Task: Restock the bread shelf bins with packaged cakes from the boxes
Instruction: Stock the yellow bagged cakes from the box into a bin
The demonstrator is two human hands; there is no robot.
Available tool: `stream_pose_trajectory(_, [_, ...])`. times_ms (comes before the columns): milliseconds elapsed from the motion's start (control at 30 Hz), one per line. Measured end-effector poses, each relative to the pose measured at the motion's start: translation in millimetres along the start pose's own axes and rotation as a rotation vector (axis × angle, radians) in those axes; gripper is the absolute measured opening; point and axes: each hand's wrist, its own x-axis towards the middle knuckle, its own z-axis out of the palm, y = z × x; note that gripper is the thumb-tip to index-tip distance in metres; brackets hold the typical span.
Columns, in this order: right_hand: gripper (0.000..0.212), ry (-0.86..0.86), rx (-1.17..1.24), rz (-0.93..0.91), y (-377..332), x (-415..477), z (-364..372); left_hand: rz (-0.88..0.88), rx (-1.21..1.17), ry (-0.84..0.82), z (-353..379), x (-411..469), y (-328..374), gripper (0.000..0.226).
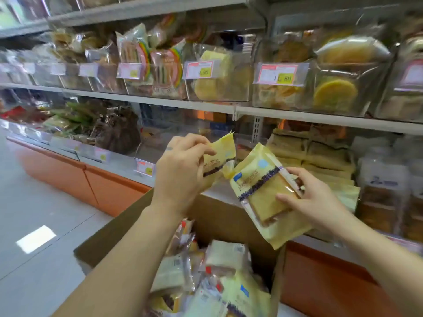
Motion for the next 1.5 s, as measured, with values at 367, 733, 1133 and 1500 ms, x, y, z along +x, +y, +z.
stream_pose_trajectory(367, [0.049, 0.384, 0.493, 0.363, 69.9, 8.9, -69.2, 0.074, 0.079, -0.043, 61.7, 43.1, 63.6, 0.038])
stream_pose_trajectory(733, [0.078, 0.234, -0.116, 0.441, 86.6, 37.2, -72.2, 0.161, 0.038, -0.147, 77.7, 55.4, 68.0, 0.039])
stream_pose_trajectory(1133, [0.045, 0.057, 0.137, -0.177, 29.5, 22.5, -50.4, 0.461, -0.138, -0.011, 56.5, 66.0, 58.9, 0.03])
stream_pose_trajectory(1500, [0.023, 0.06, 0.407, 0.154, 10.2, 17.2, -23.9, -0.058, -0.273, -0.308, 67.8, 12.2, 33.5, 0.051])
